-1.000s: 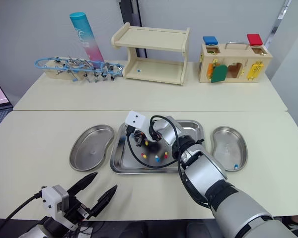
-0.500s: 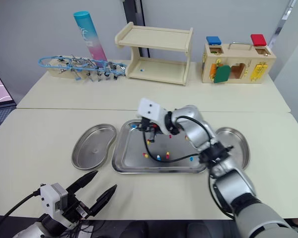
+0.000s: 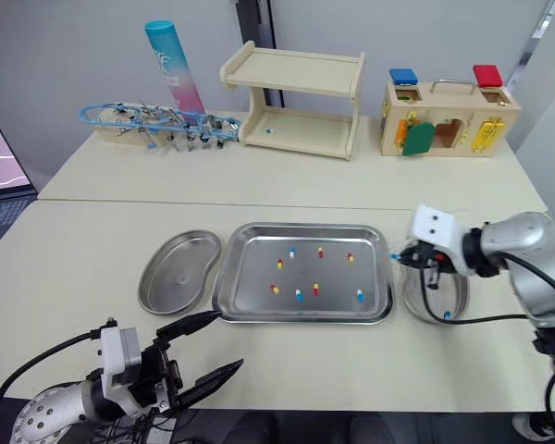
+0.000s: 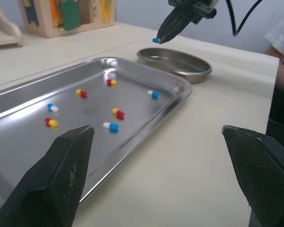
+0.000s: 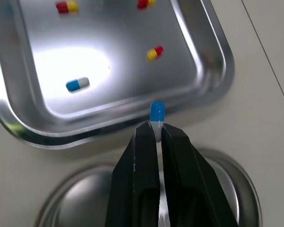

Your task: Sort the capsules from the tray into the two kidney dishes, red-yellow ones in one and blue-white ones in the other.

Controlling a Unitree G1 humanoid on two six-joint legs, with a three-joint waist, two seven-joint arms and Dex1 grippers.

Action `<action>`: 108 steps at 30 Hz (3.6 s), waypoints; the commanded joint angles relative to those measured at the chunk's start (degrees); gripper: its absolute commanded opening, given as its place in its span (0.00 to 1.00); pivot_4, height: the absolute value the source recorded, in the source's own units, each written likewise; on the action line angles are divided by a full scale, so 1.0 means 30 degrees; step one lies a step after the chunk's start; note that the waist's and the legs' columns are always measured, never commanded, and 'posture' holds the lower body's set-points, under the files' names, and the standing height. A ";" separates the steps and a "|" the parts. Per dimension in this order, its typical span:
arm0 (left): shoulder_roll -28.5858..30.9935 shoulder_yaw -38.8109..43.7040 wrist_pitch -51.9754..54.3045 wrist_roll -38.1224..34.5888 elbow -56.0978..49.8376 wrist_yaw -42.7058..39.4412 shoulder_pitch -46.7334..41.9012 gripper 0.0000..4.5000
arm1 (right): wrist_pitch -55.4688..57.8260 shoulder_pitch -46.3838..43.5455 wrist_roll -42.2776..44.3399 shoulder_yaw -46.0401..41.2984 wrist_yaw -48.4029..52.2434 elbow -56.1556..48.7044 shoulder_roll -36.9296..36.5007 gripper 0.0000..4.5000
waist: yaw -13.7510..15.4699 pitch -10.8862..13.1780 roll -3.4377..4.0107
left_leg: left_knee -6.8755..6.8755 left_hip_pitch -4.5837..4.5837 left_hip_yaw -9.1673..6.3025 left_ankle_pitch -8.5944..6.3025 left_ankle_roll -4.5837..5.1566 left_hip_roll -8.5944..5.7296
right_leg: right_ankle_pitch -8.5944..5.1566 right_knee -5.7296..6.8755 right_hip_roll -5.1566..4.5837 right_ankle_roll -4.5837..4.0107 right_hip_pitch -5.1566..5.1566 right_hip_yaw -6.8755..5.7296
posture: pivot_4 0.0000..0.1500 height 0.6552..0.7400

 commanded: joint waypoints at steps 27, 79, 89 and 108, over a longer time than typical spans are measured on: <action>-0.0857 -0.1439 -0.5794 0.0977 0.4580 -0.3944 0.0497 1.00 | -0.1363 0.2387 -0.1514 0.0155 -0.0288 0.1766 -0.2256 0.32 | -0.0063 0.0000 0.0002 | 0.0000 0.0046 0.0011 0.0000 0.0000 0.0000 | -0.0001 -0.0011 -0.0001 0.0001 0.0044 0.0008 | 1.00 1.00; 0.4252 1.2091 0.1175 -0.0108 1.2469 0.1119 0.0248 1.00 | -1.1677 0.9830 0.3406 -0.9411 0.1129 0.9915 -0.2702 1.00 | -0.0368 -0.0006 0.0001 | -0.0014 0.0130 0.0032 0.0000 -0.0001 0.0010 | -0.0005 0.0016 -0.0001 0.0003 0.0107 0.0019 | 1.00 1.00; 0.3630 1.2285 0.3626 -0.0068 0.8760 0.1811 0.1310 1.00 | -0.9895 0.9975 0.5663 -0.9532 0.1501 0.4447 -0.2132 1.00 | -0.0375 -0.0006 0.0001 | -0.0013 0.0129 0.0029 0.0000 -0.0002 0.0011 | -0.0004 0.0018 -0.0001 0.0003 0.0110 0.0019 | 1.00 1.00; 0.6595 0.7260 0.6018 0.0025 0.3747 -0.0672 -0.3321 1.00 | -0.6167 1.1960 0.8897 -0.5726 -0.2162 -0.7622 0.3111 1.00 | 0.0103 -0.0025 -0.0056 | -0.0005 0.0112 0.0006 0.0002 -0.0006 0.0007 | -0.0001 0.0001 -0.0002 0.0005 0.0127 -0.0008 | 1.00 1.00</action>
